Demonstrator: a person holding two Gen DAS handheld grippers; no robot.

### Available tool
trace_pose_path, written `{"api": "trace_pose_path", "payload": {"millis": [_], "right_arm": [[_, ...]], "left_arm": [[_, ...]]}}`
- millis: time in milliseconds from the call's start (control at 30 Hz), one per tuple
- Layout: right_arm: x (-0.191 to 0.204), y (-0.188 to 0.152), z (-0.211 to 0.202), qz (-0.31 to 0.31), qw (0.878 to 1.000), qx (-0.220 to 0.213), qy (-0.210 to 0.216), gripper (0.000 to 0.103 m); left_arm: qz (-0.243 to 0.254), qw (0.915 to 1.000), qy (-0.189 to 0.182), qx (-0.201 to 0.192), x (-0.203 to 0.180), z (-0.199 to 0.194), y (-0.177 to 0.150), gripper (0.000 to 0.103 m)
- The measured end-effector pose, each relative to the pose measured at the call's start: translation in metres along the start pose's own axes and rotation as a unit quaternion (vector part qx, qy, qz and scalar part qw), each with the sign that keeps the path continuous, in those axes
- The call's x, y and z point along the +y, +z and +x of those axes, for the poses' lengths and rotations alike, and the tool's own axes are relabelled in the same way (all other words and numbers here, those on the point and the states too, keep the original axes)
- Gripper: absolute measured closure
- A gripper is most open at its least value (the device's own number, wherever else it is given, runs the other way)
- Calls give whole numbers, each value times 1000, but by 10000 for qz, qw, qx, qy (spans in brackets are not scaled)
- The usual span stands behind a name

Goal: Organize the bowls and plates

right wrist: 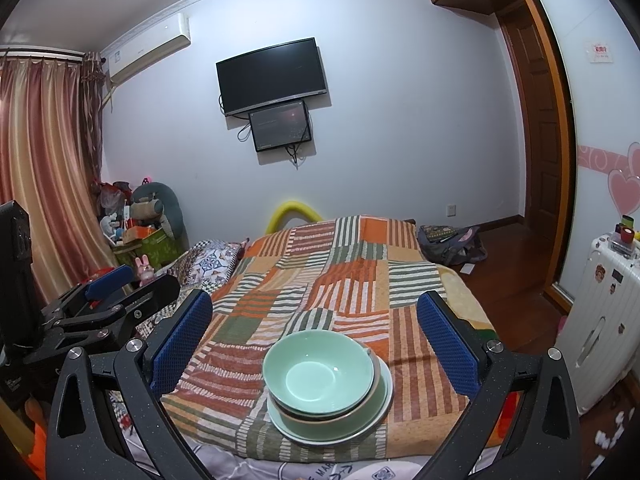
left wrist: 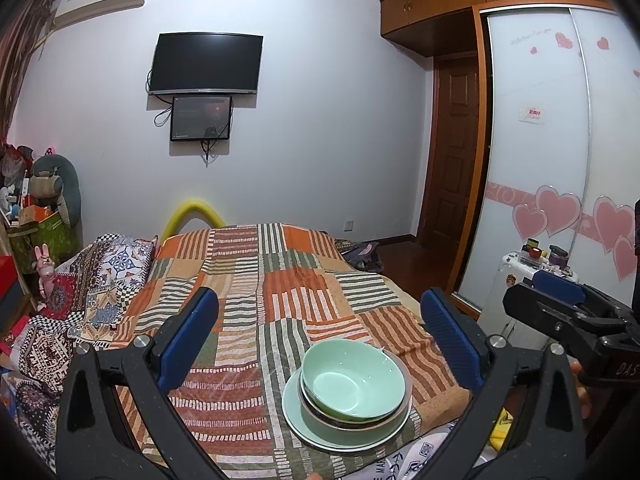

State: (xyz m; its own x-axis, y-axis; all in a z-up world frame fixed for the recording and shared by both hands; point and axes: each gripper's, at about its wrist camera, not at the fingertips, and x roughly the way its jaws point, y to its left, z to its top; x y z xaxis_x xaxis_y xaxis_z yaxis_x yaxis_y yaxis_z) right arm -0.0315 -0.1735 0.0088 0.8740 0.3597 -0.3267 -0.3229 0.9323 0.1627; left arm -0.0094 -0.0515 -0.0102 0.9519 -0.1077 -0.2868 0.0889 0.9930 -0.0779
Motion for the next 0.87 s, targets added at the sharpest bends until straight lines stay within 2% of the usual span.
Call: {"api": "trace_pose_path", "payload": {"millis": [867], "right_arm": [[0,0,5,18,10000,91,23,1]], "left_arm": [[-6,10000,-67,-14,0,0,-2,0]]}}
